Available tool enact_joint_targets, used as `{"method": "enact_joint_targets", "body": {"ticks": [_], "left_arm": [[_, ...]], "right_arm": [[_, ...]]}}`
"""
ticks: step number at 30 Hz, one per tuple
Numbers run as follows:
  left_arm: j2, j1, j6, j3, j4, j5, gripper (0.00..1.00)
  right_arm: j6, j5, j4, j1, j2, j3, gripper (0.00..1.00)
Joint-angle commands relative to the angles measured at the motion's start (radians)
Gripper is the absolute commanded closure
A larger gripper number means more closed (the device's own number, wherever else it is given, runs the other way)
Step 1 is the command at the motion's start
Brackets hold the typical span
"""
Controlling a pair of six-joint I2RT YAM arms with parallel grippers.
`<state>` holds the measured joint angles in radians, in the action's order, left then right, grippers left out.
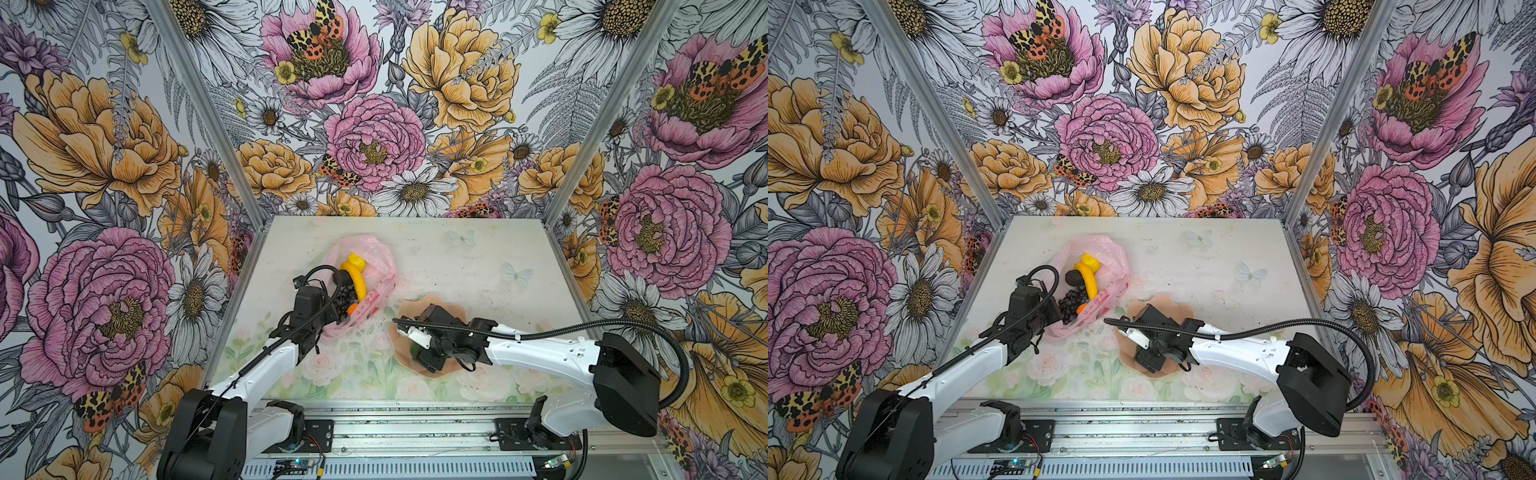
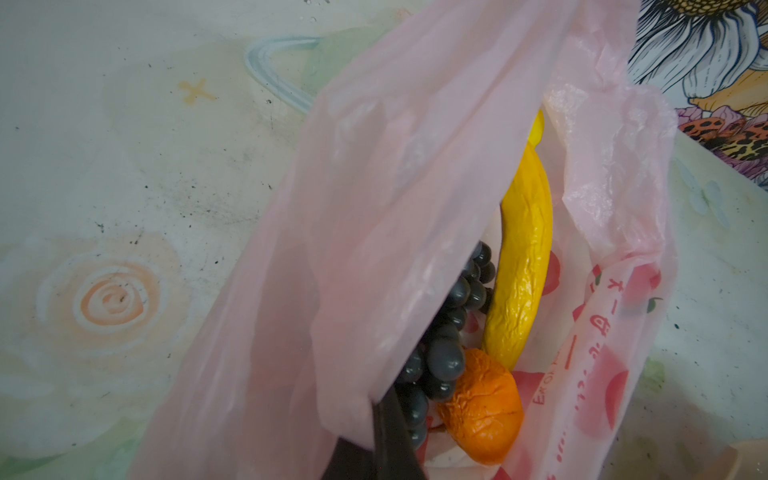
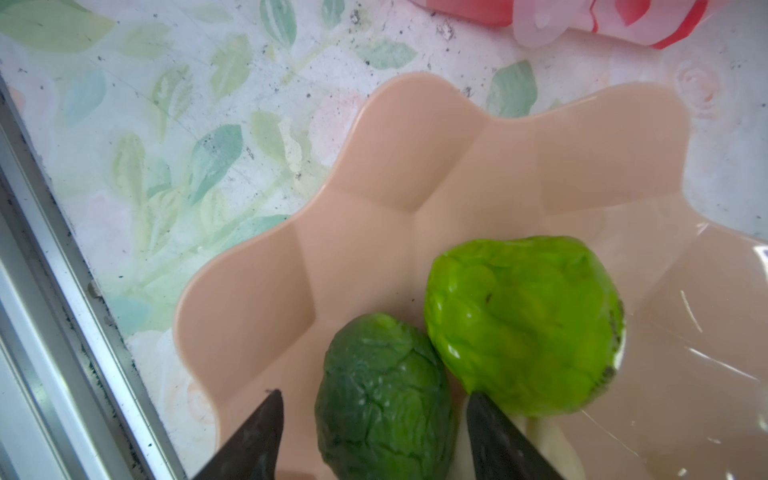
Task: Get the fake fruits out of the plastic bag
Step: 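Lower the dark green fruit into the pink bowl and open the right gripper, then move the right gripper back into the bag toward the yellow lemon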
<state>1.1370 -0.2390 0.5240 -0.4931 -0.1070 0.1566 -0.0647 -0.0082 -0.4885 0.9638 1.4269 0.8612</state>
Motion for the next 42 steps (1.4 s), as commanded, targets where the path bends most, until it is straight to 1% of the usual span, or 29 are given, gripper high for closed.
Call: {"method": "enact_joint_targets", "body": {"ticks": [1, 4, 8, 12, 14, 19, 23, 24, 27, 33, 36, 42], "left_arm": [[-0.005, 0.008, -0.018, -0.007, 0.017, 0.012, 1.0], [-0.007, 0.007, -0.017, -0.006, 0.018, 0.011, 1.0], [-0.023, 0.006, -0.015, -0.002, 0.018, 0.011, 1.0], [-0.06, 0.007, -0.009, 0.013, 0.018, 0.017, 1.0], [-0.084, 0.007, 0.005, 0.028, 0.028, 0.02, 1.0], [-0.097, 0.008, 0.029, 0.048, 0.044, 0.011, 1.0], [-0.12, 0.039, 0.074, 0.078, 0.058, -0.018, 1.0], [-0.123, 0.048, 0.088, 0.088, 0.069, -0.032, 1.0], [-0.126, 0.069, 0.092, 0.09, 0.065, -0.053, 1.0], [-0.129, 0.099, 0.089, 0.089, 0.058, -0.072, 1.0], [-0.123, 0.1, 0.089, 0.088, 0.06, -0.075, 1.0], [-0.123, 0.101, 0.088, 0.088, 0.061, -0.075, 1.0]], "right_arm": [[0.015, 0.002, 0.014, 0.008, -0.05, 0.013, 0.3], [0.041, 0.0, 0.014, 0.006, -0.09, 0.029, 0.32], [0.112, 0.047, 0.028, 0.0, -0.132, 0.073, 0.34], [0.232, 0.065, 0.082, -0.002, -0.086, 0.146, 0.4], [0.301, 0.098, 0.132, -0.002, -0.042, 0.192, 0.4], [0.444, 0.123, 0.212, -0.035, 0.157, 0.361, 0.41], [0.538, 0.078, 0.223, -0.08, 0.353, 0.523, 0.42], [0.557, 0.049, 0.225, -0.093, 0.405, 0.569, 0.42], [0.562, -0.03, 0.225, -0.108, 0.542, 0.707, 0.46], [0.554, -0.115, 0.221, -0.109, 0.739, 0.944, 0.44], [0.554, -0.143, 0.221, -0.105, 0.82, 1.04, 0.44], [0.555, -0.158, 0.196, -0.103, 0.971, 1.212, 0.44]]}}
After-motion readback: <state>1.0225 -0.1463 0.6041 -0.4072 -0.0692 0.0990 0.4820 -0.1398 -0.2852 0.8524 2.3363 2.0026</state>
